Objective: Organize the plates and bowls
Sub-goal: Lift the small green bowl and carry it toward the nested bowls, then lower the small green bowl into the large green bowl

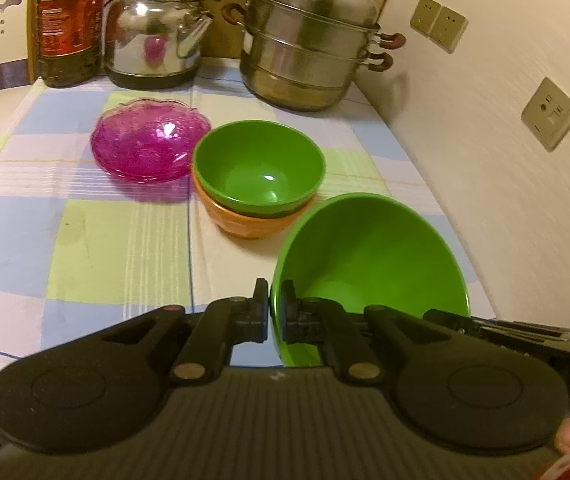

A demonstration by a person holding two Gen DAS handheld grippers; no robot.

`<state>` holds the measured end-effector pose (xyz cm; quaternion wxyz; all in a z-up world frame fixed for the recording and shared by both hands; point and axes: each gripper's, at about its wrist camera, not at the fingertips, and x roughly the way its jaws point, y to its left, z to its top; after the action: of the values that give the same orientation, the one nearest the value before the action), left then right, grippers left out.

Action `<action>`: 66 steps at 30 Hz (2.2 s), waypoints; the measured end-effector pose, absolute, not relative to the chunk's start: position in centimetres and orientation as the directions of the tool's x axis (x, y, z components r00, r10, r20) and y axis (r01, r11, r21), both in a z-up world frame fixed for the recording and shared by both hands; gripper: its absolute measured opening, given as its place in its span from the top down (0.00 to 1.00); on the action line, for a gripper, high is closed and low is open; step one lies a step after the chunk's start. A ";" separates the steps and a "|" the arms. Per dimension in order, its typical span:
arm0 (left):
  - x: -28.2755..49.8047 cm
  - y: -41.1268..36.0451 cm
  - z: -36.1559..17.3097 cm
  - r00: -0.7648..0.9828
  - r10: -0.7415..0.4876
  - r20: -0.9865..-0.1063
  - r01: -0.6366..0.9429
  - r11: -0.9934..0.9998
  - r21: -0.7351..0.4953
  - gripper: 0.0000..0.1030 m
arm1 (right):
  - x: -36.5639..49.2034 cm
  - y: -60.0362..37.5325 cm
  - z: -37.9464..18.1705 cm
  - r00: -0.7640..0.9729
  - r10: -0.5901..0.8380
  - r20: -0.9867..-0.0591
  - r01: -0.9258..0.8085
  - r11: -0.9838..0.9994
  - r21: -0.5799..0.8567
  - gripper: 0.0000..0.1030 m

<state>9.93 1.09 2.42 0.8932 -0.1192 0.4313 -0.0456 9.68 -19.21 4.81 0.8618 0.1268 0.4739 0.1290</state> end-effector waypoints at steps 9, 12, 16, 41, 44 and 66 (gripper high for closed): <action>9.2 2.8 3.3 0.640 -0.170 -0.749 -0.044 0.966 -0.257 0.96 | 9.8 -17.7 5.6 0.521 0.359 -0.774 -0.138 0.931 0.339 0.91; 9.1 3.3 3.8 0.645 -0.168 -0.745 -0.048 0.965 -0.258 0.96 | 9.9 -17.2 6.2 0.525 0.365 -0.768 -0.149 0.929 0.340 0.91; 9.1 4.0 4.8 0.660 -0.163 -0.734 -0.057 0.963 -0.265 0.96 | 10.2 -16.5 7.2 0.535 0.373 -0.758 -0.163 0.926 0.341 0.91; 19.6 6.0 5.9 0.683 -0.183 -0.707 -0.083 0.942 -0.324 0.96 | 20.6 -15.5 9.2 0.557 0.365 -0.746 -0.188 0.930 0.315 0.90; 21.4 6.1 5.3 0.674 -0.185 -0.715 -0.088 0.941 -0.326 0.96 | 22.5 -15.3 8.8 0.550 0.361 -0.753 -0.193 0.932 0.305 0.90; 28.4 8.6 -0.6 0.576 -0.200 -0.792 -0.188 0.911 -0.367 0.96 | 30.5 -13.1 3.4 0.458 0.339 -0.822 -0.216 0.939 0.267 0.90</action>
<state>28.39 8.65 -0.64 0.8623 -0.2110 0.4604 -0.0035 30.48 -13.09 3.41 0.8515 0.0622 0.4946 0.1628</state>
